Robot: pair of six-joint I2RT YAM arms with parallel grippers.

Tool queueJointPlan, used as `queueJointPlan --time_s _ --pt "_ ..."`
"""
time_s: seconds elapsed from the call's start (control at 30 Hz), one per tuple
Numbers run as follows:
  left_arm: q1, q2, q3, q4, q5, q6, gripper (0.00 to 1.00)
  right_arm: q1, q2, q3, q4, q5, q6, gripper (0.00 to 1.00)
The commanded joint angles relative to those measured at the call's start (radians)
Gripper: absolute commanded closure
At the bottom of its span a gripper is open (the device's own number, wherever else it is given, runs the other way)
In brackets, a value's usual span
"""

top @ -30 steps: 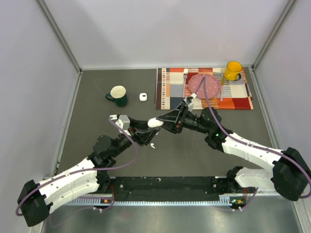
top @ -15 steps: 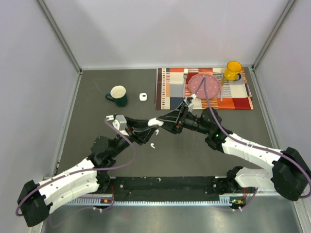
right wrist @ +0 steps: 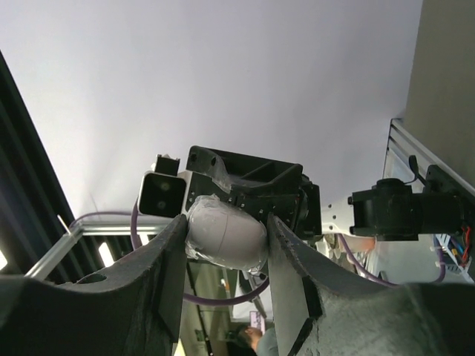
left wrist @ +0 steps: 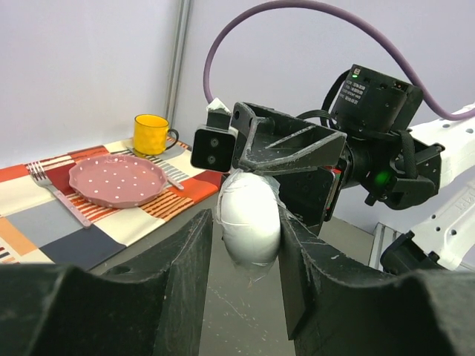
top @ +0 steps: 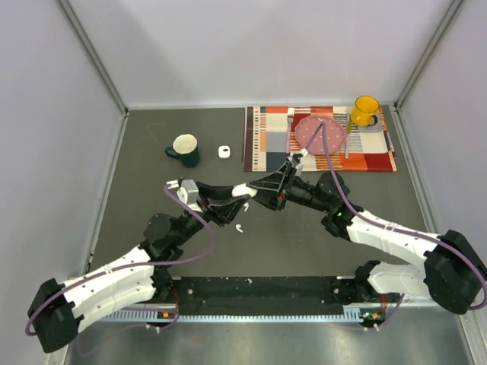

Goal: Insert the wireless bluetooth earbuds into the charging case

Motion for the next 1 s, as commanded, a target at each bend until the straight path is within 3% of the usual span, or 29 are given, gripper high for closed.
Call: queueJointPlan --time_s 0.0,0.37,0.63,0.87,0.97 --pt "-0.006 0.008 -0.009 0.089 -0.007 -0.001 0.56 0.013 0.008 0.003 0.103 -0.022 0.029 0.89" --pt "-0.006 0.028 0.002 0.101 0.013 0.002 0.65 0.013 0.016 0.01 0.095 -0.028 0.026 0.89" --pt "-0.004 0.058 0.019 0.1 0.044 -0.008 0.6 0.015 0.017 0.015 0.08 -0.028 0.017 0.89" --pt "-0.004 0.046 0.013 0.098 0.03 -0.008 0.63 0.013 0.016 0.015 0.074 -0.029 0.014 0.89" --pt "-0.004 0.042 0.014 0.095 0.03 -0.005 0.57 0.012 0.014 0.012 0.067 -0.026 0.009 0.89"
